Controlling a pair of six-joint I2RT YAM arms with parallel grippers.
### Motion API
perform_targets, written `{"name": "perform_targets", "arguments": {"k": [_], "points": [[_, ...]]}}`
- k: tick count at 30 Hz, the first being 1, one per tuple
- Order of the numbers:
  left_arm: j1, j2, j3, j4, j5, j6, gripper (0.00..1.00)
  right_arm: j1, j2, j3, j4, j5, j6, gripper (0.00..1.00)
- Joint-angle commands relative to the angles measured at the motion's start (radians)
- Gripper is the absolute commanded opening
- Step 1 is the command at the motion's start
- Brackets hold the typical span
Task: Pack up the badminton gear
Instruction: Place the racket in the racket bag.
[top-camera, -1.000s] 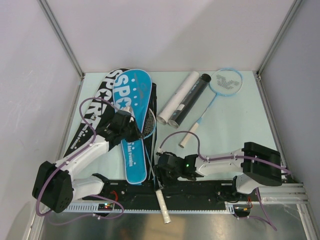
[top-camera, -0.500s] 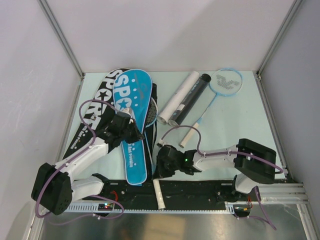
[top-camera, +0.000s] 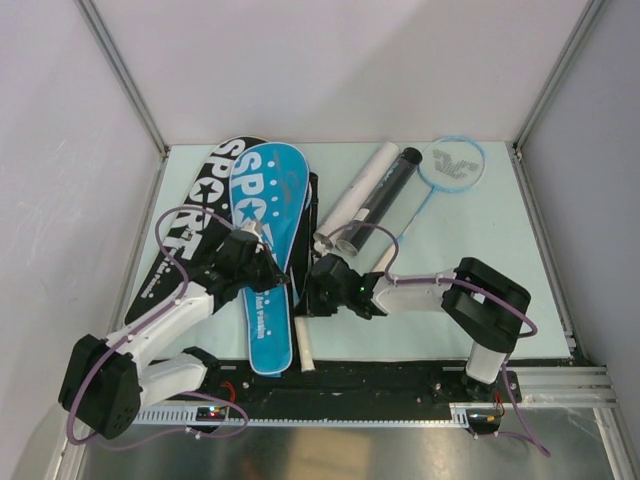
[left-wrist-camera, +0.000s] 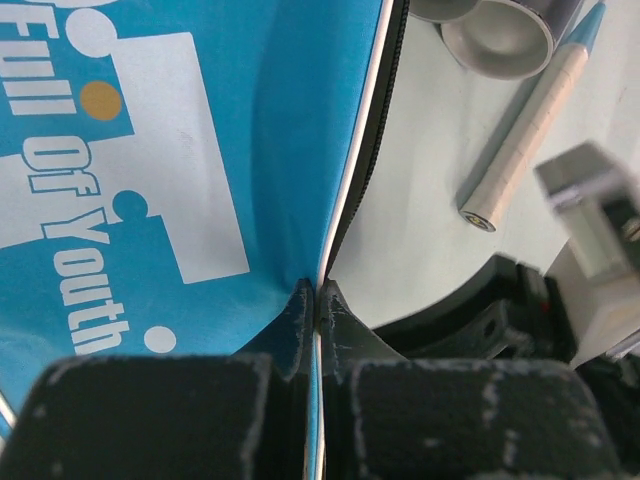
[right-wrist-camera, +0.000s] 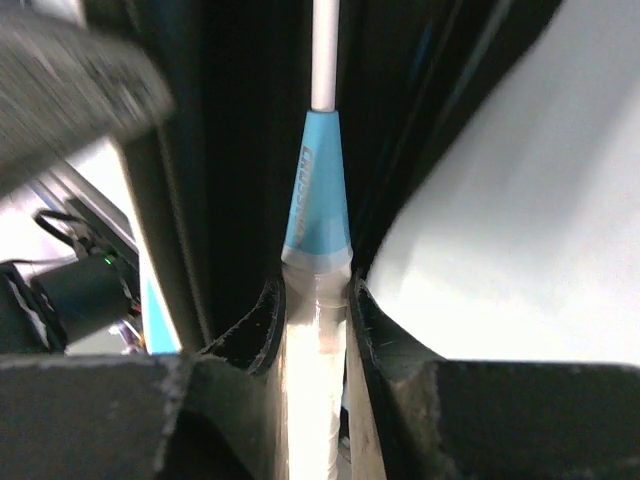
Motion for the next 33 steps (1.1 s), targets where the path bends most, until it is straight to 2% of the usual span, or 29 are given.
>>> {"name": "perform_targets", "arguments": {"k": [1,9,14,18,22,25,29,33], "points": [[-0.005,-0.055,-0.021,0.052,0.043,-0.048,0.0,-0.051,0.016,0.122,0.072,0.012,-0.039,0.0],[-0.005,-0.099,-0.084,0.108,0.087,-0.136,0.0,-0.124,0.129,0.215,0.15,-0.008,0.01,0.0],[-0.005,-0.112,-0.118,0.182,0.113,-0.212,0.0,-0.139,0.173,0.236,0.201,0.037,0.065,0.0],[0.001,-0.115,-0.133,0.208,0.08,-0.234,0.0,-0.146,0.203,0.238,0.225,0.049,0.134,0.0],[0.014,-0.116,-0.15,0.229,0.065,-0.247,0.0,-0.147,0.226,0.22,0.318,0.005,0.161,0.02],[0.025,-0.103,-0.16,0.236,0.062,-0.242,0.0,-0.143,0.239,0.217,0.355,-0.037,0.168,0.14],[0.049,-0.076,-0.175,0.248,0.074,-0.24,0.0,-0.149,0.22,0.203,0.321,-0.073,0.129,0.31],[0.067,-0.065,-0.175,0.25,0.066,-0.228,0.0,-0.161,0.132,0.195,0.177,-0.069,0.035,0.46]]}}
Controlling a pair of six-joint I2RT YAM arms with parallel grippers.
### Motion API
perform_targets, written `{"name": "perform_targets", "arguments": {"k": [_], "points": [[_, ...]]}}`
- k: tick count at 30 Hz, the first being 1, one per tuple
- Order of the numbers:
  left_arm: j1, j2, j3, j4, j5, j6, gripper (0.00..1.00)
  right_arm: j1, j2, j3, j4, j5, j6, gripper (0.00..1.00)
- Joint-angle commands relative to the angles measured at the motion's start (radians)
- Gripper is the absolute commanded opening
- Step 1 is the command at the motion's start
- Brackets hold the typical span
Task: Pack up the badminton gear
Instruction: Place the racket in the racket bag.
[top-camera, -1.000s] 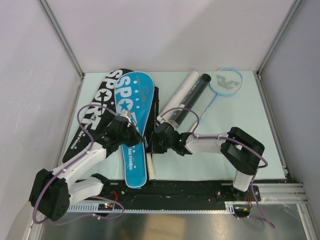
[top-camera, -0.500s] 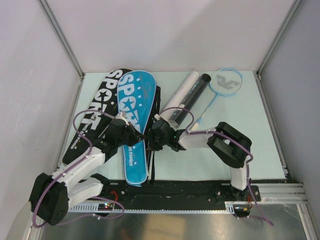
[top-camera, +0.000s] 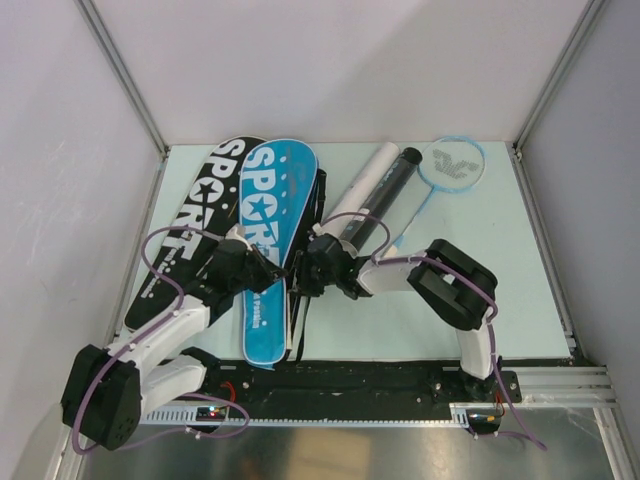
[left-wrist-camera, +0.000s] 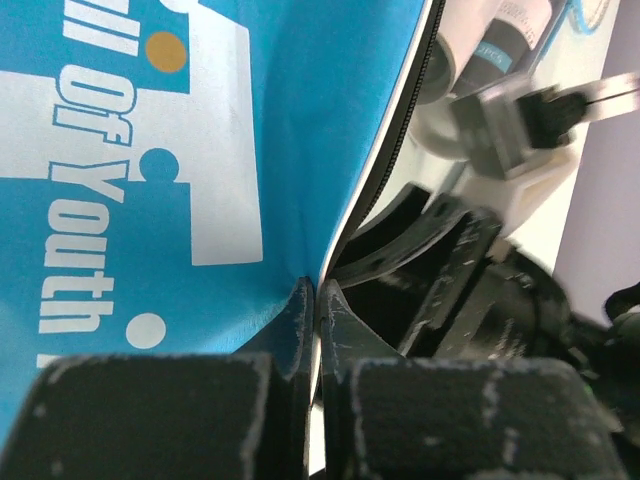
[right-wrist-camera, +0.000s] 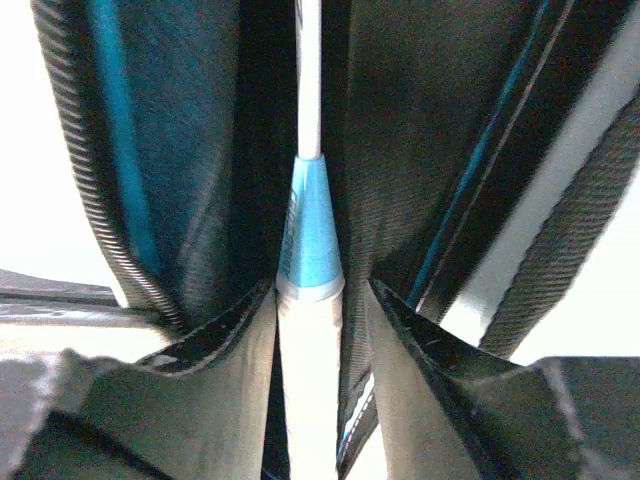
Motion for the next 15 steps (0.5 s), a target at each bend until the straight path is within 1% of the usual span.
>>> {"name": "perform_targets", "arguments": {"k": [1,4,7,11,15], "points": [[0.008,0.011,-0.013,-0.004,0.056,-0.008,0.0,-0.039,-0.13,0.02,-0.07,0.052,-0.102,0.49],[0.013,0.023,0.004,-0.015,0.043,0.003,0.0,-0.047,-0.217,0.017,-0.219,0.089,-0.143,0.55],[0.014,0.047,0.017,-0.018,0.045,0.004,0.0,-0.056,-0.299,-0.004,-0.365,0.147,-0.168,0.57],[0.013,0.07,0.035,-0.018,0.06,0.008,0.0,-0.099,-0.423,-0.056,-0.482,0.242,-0.122,0.58],[0.013,0.055,0.036,-0.018,0.052,0.02,0.0,-0.191,-0.516,-0.117,-0.569,0.321,-0.023,0.58]]}}
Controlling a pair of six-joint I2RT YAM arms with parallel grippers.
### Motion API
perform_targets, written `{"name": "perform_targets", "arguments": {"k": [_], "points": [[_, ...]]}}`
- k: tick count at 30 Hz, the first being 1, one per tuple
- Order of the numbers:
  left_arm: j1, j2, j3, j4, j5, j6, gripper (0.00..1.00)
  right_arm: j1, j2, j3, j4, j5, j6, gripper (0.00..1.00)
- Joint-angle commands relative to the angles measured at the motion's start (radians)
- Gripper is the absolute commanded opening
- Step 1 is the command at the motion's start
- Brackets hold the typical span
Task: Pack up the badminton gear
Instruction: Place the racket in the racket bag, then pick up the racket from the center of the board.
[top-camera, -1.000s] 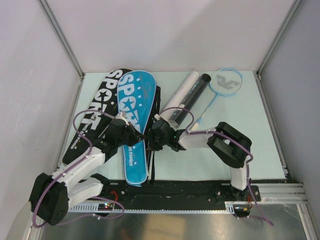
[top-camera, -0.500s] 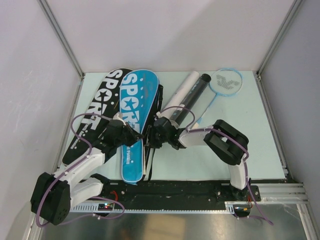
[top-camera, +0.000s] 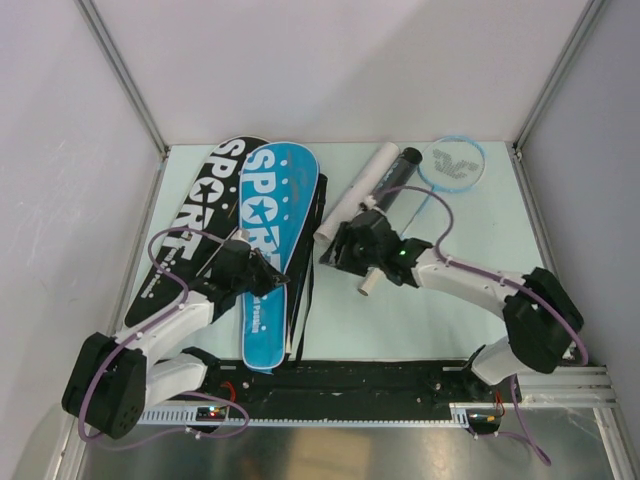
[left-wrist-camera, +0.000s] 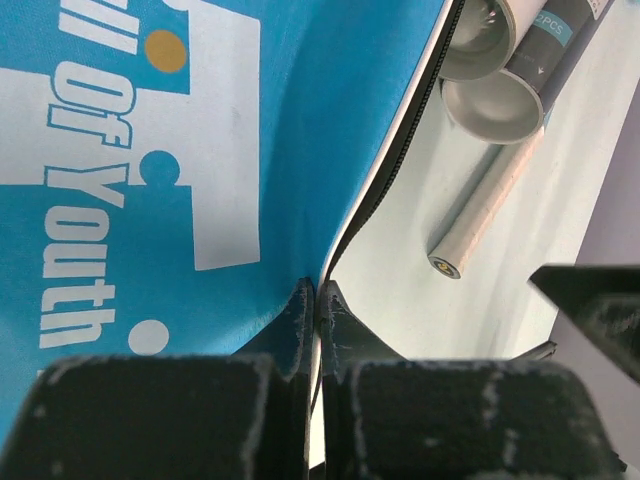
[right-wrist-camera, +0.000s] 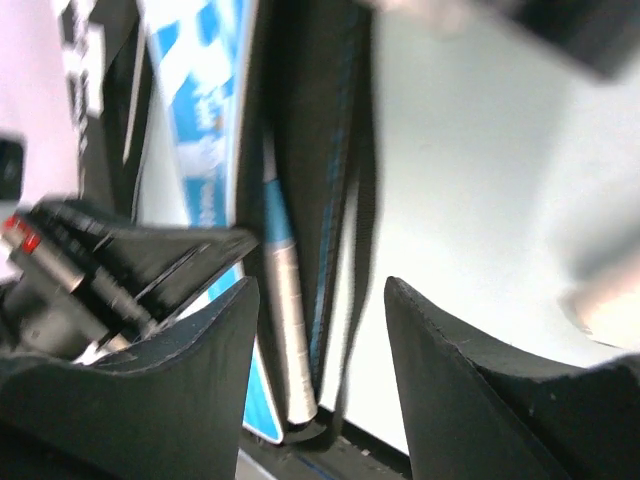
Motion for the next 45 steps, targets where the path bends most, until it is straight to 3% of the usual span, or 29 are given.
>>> {"name": "perform_targets", "arguments": {"k": [1,8,14,25,30,35,41,45], "points": [[0.004,-0.021,0.042,-0.003,0.005,0.025,0.0,-0.104,-0.078,-0.055,-0.175,0.158,0.094,0.58],[0.005,-0.061,0.052,-0.004,-0.004,0.074,0.0,-0.245,-0.089,-0.058,-0.237,0.277,0.164,0.59],[0.004,-0.066,0.044,-0.004,0.006,0.086,0.0,-0.328,-0.041,-0.057,-0.251,0.284,0.154,0.58],[0.005,-0.071,0.044,-0.001,0.022,0.085,0.0,-0.39,0.153,0.009,-0.209,0.247,0.096,0.58],[0.005,-0.078,0.046,-0.002,0.029,0.085,0.0,-0.395,0.262,0.088,-0.269,0.226,0.064,0.57],[0.006,-0.091,0.042,-0.001,0.026,0.084,0.0,-0.399,0.282,0.097,-0.354,0.231,0.023,0.43],[0.006,-0.092,0.052,-0.001,0.031,0.08,0.0,-0.427,0.19,0.015,-0.348,0.234,-0.001,0.07],[0.006,-0.09,0.064,-0.001,0.032,0.08,0.0,-0.446,0.05,-0.101,-0.271,0.217,0.009,0.0]]}}
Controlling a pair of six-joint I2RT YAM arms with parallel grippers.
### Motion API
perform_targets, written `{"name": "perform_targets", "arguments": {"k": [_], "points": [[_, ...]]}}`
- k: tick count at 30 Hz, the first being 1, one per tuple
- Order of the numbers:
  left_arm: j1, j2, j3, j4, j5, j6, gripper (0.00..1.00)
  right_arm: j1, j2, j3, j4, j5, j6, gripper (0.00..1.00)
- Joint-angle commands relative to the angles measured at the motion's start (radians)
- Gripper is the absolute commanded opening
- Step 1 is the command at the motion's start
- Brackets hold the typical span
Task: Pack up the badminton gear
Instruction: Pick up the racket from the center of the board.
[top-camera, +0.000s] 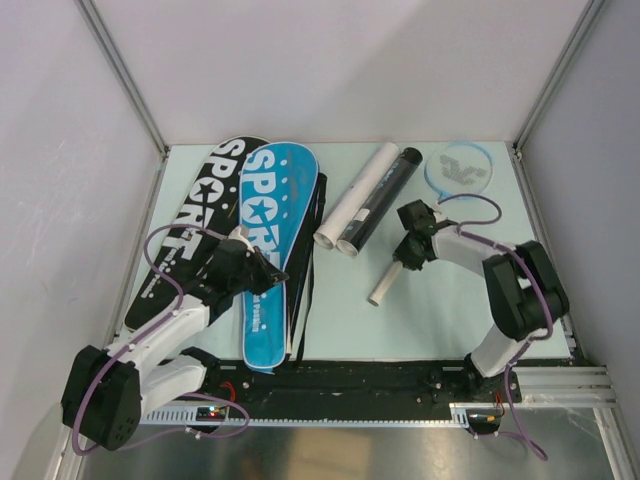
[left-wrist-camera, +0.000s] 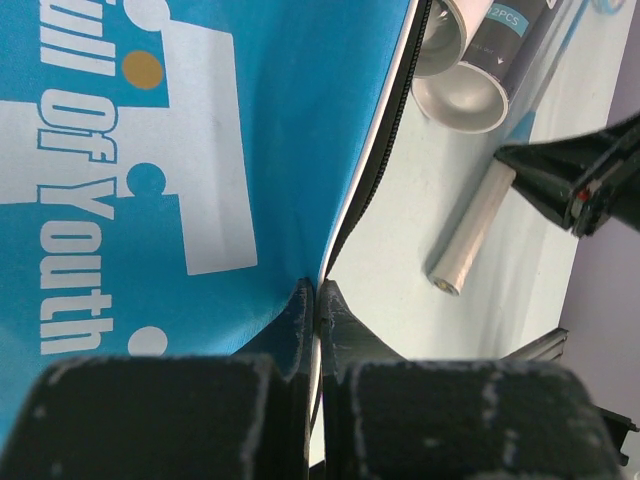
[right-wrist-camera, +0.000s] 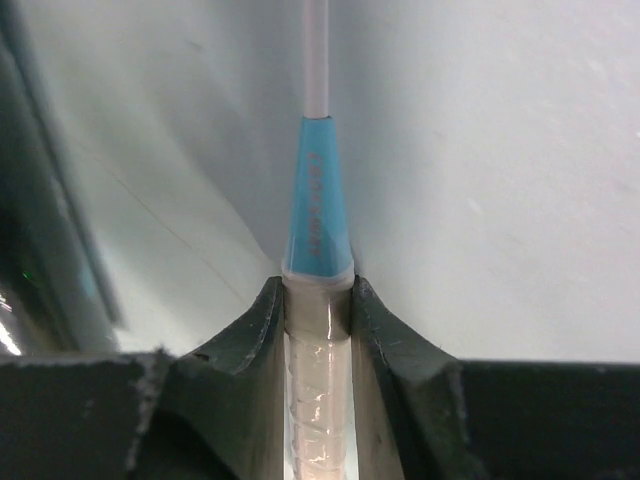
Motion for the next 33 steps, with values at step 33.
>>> {"name": "perform_targets", "arguments": {"k": [33], "points": [[0.006,-0.033,0.078,0.035,-0.016,0.003,0.0,0.956,-0.693,-0.275,-0.257,0.471,0.236,0.0]]}}
